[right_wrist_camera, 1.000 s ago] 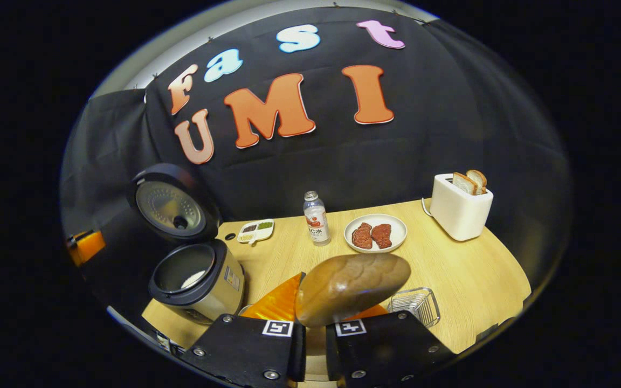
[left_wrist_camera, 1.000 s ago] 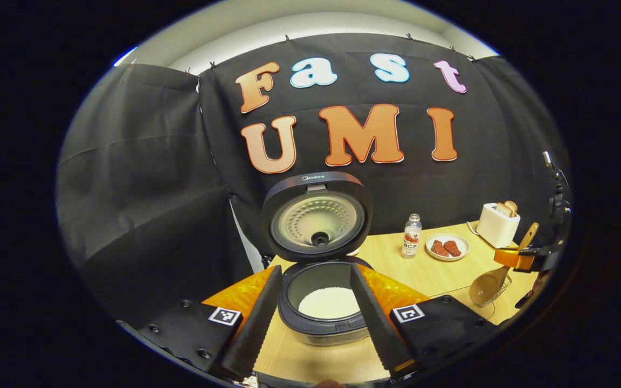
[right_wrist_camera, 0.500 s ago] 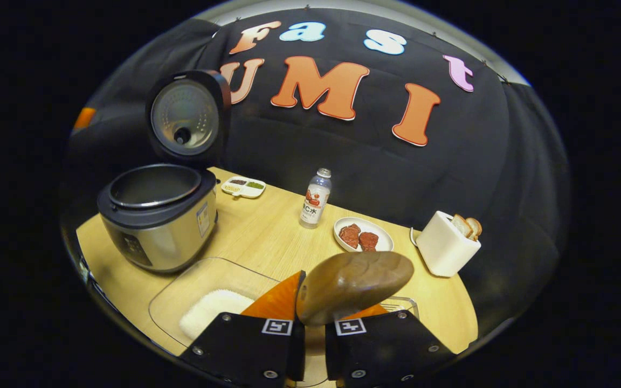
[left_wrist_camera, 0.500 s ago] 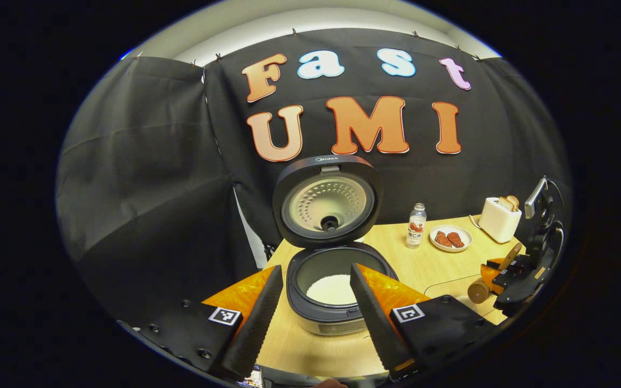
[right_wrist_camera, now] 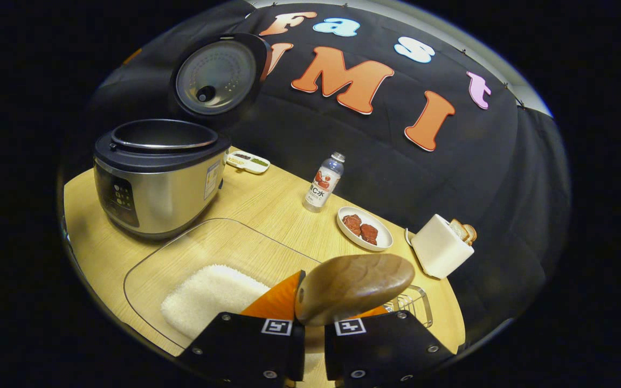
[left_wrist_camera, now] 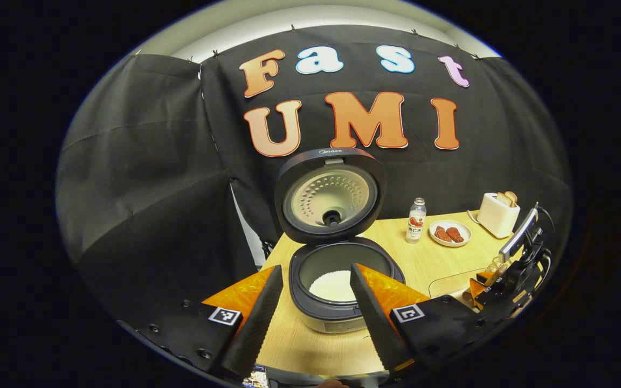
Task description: Close the left gripper, press the button to open the rice cooker; take a wooden spoon from the chopstick holder with the right hand, scoop a spoonful of rice and pour it into the rice cooker, then put the wooden spoon back into the chopstick holder.
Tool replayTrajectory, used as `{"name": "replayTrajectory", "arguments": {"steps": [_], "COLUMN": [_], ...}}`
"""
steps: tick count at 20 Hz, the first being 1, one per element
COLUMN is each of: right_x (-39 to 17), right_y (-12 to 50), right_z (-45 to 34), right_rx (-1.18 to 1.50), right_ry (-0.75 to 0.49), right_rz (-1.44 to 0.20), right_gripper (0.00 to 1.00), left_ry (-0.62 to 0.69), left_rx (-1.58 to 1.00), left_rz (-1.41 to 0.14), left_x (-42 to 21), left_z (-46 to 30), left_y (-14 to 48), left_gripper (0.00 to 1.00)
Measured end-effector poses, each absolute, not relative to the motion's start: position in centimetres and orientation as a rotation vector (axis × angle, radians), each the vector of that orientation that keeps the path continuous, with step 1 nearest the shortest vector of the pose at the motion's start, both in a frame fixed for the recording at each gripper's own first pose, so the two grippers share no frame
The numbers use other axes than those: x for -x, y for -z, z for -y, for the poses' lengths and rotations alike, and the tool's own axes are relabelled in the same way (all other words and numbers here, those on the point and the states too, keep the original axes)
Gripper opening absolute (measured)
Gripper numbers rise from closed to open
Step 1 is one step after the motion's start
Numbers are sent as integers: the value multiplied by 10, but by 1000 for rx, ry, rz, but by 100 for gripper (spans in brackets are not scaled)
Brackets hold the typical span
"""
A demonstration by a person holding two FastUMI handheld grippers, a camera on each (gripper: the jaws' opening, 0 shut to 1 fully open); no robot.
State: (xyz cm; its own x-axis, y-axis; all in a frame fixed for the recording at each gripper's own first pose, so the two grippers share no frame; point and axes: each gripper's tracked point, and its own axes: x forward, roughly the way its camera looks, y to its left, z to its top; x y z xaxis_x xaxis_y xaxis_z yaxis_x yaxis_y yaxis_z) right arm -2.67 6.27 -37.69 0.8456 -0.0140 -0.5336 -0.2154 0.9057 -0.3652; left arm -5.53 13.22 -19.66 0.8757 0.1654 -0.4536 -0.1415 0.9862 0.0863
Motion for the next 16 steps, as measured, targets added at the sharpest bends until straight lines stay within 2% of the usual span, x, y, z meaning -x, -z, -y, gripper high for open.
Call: {"name": "replayTrajectory", "arguments": {"steps": [1, 6, 8, 9, 10, 11, 16], "right_x": [29, 31, 28, 28, 28, 27, 28], "right_y": [380, 379, 379, 379, 379, 380, 381], "right_z": [-65, -84, -91, -92, -93, -93, -104], "right_rx": [420, 294, 175, 120, 71, 38, -87], "right_ry": [-104, -92, -88, -78, -66, -57, -58], "right_rz": [-562, -580, -601, -614, -621, -630, -654], "right_gripper": [11, 11, 15, 11, 14, 11, 10], "left_ry": [-157, -131, -129, -129, -130, -131, -132], "left_rx": [-51, -49, -48, -48, -48, -47, -44], "left_rz": [-477, -491, -497, -499, -500, -502, -519], "left_x": [54, 57, 59, 59, 60, 60, 67], "left_z": [-131, -127, -127, -127, -128, -129, -133], "left_y": [196, 203, 204, 205, 206, 207, 210], "left_gripper": [87, 87, 87, 87, 87, 87, 87]}}
